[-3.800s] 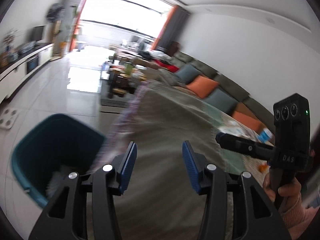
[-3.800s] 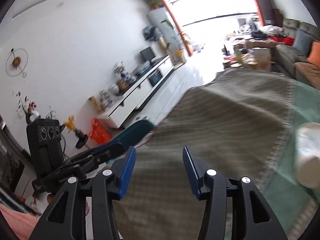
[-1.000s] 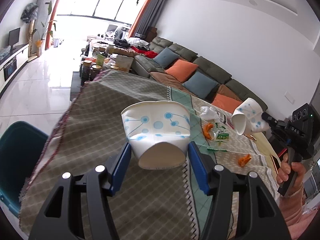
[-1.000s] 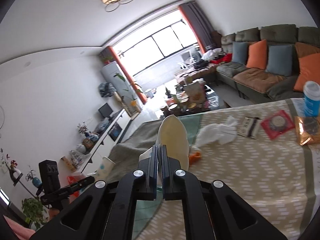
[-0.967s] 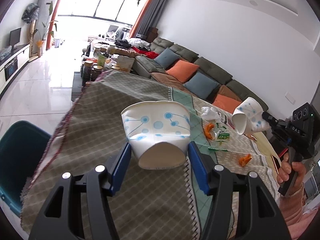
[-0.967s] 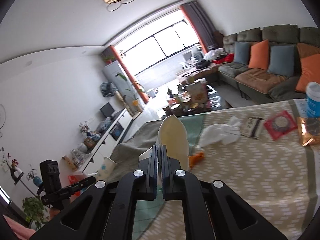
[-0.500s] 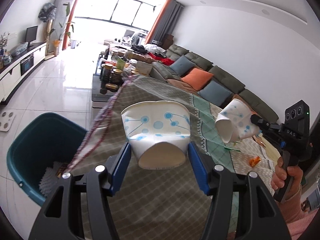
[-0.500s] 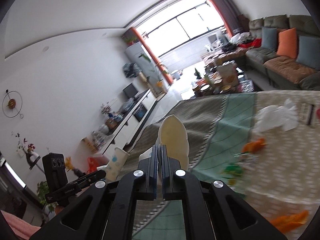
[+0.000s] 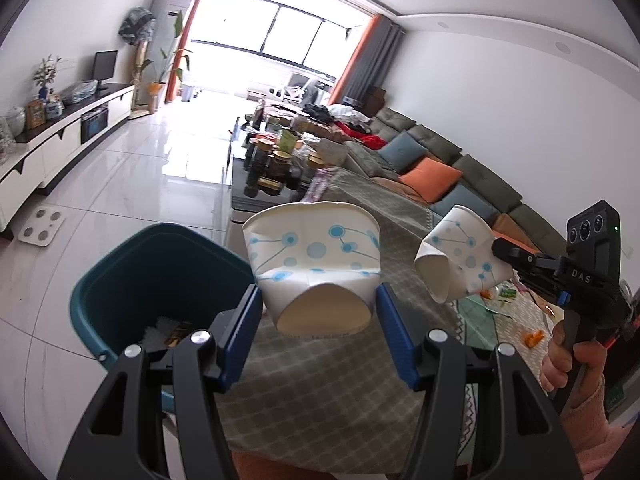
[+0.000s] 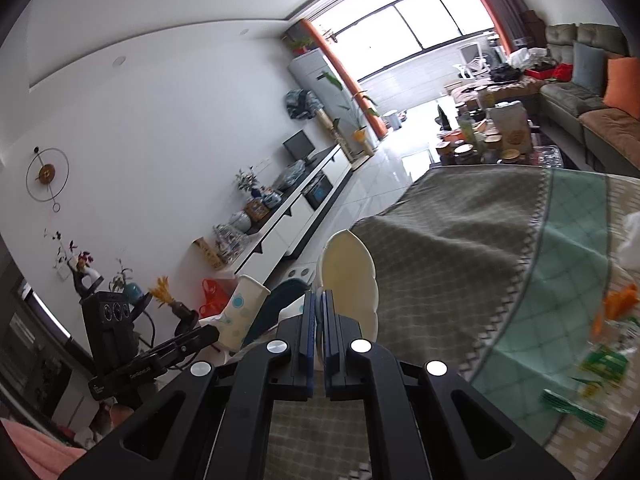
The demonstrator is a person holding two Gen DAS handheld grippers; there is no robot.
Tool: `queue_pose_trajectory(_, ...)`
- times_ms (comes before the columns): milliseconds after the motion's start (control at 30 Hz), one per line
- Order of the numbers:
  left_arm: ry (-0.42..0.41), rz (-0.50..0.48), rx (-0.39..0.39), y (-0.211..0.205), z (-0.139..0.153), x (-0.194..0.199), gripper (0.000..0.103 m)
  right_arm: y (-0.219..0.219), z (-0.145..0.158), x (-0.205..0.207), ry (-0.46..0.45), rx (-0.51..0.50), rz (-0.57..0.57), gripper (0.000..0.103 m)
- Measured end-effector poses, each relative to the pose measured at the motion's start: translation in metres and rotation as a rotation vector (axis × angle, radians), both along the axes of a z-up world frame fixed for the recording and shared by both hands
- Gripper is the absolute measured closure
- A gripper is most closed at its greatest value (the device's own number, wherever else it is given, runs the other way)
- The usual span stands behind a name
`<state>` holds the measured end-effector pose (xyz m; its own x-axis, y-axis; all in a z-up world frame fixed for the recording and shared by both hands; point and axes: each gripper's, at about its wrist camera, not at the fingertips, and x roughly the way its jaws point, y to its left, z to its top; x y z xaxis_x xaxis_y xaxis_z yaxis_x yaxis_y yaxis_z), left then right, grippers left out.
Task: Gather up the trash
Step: 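Lift the bowl and cup and carry them over the teal bin with both tools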
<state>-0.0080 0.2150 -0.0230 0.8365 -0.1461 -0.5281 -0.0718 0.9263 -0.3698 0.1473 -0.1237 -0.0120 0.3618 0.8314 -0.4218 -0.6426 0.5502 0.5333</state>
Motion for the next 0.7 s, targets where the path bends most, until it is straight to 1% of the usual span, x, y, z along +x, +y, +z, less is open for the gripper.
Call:
queue_pose_trajectory(233,0.006,0.054,0.006,0.018,-0.002,-0.012,0.044,0.025,-0.001,0.001,0.001,-0.007,0.046,0.099)
queue_pose_trajectory(533,0.026,0.113,0.002,0.041,-0.009,-0.013,0.044,0.059,0.003,0.001,-0.002,-0.016,0.102,0.099)
queue_pose_trajectory(700,0.031,0.13,-0.005,0.046,-0.011,-0.012,0.044,0.077,0.003,0.001,0.003,-0.024,0.133,0.099)
